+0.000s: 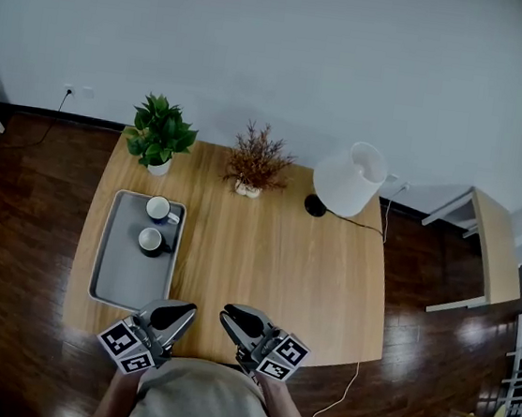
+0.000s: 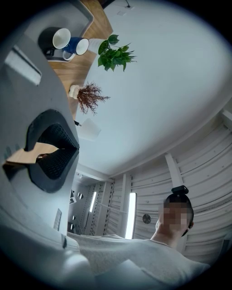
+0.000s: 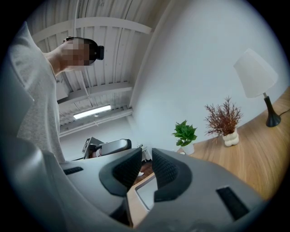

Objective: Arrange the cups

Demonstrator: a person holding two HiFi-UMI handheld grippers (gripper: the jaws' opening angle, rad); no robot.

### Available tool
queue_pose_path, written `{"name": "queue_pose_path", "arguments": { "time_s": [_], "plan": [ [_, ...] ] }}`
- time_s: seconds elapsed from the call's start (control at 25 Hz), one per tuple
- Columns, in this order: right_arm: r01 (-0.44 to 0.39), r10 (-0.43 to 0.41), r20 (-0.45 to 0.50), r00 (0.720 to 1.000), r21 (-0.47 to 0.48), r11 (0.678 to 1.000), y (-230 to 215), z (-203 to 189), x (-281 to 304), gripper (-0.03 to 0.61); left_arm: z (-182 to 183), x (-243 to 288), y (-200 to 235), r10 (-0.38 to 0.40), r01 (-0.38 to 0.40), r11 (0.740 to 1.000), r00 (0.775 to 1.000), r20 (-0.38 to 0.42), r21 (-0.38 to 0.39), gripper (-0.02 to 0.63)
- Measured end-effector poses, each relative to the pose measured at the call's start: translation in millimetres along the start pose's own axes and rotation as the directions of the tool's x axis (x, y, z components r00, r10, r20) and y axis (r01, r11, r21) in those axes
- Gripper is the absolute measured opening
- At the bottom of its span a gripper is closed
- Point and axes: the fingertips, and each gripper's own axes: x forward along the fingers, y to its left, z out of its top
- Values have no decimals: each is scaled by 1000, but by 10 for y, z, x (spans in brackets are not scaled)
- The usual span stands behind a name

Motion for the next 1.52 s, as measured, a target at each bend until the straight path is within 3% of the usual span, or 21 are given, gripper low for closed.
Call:
{"name": "queue_pose_path", "arguments": {
  "time_s": [0.84,1.52],
  "plan": [
    [25,-26,-30,999,-27,999,9,-34,50,61,28,-143,88,31,-30,1000,999,28,-6,-6],
    [-7,2,-90,996,-53,999,123,-69,264,61,61,-248,191,49,-47,998,997,62,-28,-6]
  ]
}}
